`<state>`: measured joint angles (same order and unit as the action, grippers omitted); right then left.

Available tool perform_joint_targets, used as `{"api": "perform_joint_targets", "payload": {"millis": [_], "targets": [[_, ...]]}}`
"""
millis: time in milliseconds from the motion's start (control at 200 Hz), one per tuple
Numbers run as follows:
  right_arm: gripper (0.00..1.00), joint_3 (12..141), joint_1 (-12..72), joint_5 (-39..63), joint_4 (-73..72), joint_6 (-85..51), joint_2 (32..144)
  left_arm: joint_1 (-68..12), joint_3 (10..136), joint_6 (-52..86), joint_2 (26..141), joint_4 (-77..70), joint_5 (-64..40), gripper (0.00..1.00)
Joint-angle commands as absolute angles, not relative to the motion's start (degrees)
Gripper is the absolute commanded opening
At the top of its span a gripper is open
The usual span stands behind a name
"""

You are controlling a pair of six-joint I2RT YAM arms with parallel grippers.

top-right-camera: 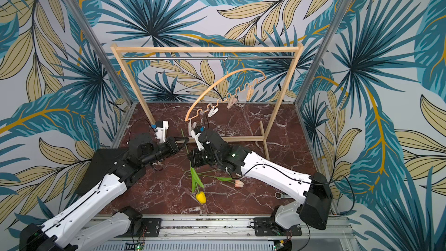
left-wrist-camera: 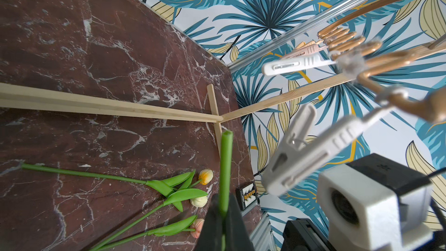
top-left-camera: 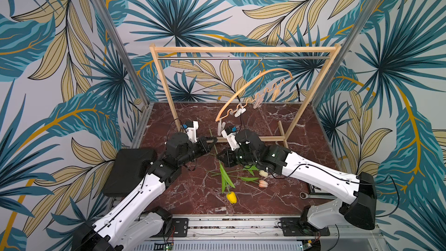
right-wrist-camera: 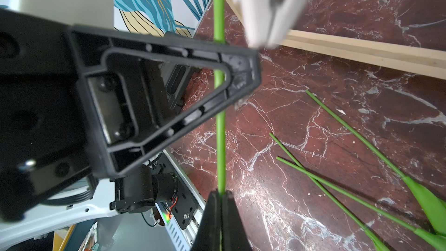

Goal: Dry the flowers on a clothes hanger
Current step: Pick up the flower at the center of the board, then open the clamp at the hanger.

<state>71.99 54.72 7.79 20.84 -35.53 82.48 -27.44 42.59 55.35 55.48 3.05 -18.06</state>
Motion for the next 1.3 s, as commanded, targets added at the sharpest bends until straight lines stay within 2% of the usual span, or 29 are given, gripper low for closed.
{"api": "perform_joint_targets", "payload": {"millis": [0,80,230,441,621,796,911,1007,1102,1177,1292], "targets": [[0.00,71.13,54.40,7.97,21.71,-34.51,80.98,-27.29,43.86,53.74,55.33,8.43,-12.40,0.31],[0.00,70.46,54.36,8.52,23.36,-33.47,79.73,-26.88,44.95,53.34,55.18,12.36,-8.23,0.42],[0.00,66.40,54.52,5.60,28.02,-31.56,74.22,-25.35,46.00,53.33,55.17,17.45,-3.84,0.51],[0.00,58.11,54.40,-3.20,35.34,-30.79,61.77,-21.88,46.73,54.57,56.45,18.68,-2.08,0.51],[0.00,53.54,54.40,-15.30,39.60,-32.01,51.18,-21.03,50.09,52.80,59.89,19.51,-0.18,0.51],[0.00,55.60,54.23,-29.66,43.21,-32.56,48.34,-21.08,54.32,50.44,63.85,19.21,0.08,0.51],[0.00,57.32,53.69,-34.20,41.34,-29.86,48.34,-21.06,57.45,48.34,66.01,19.30,0.44,0.51],[0.00,58.72,51.55,-34.74,39.26,-28.19,48.13,-21.04,59.46,45.71,67.53,18.40,1.05,0.53],[0.00,60.16,46.45,-29.23,36.33,-27.04,48.79,-20.64,61.49,43.87,69.80,17.53,0.40,0.55],[0.00,62.70,40.92,-24.21,35.06,-25.89,50.67,-20.04,62.03,43.51,71.99,13.33,-4.09,0.57],[0.00,69.14,37.27,-24.82,36.61,-25.25,55.55,-19.75,64.06,43.37,76.57,8.35,-12.26,0.58]]}}
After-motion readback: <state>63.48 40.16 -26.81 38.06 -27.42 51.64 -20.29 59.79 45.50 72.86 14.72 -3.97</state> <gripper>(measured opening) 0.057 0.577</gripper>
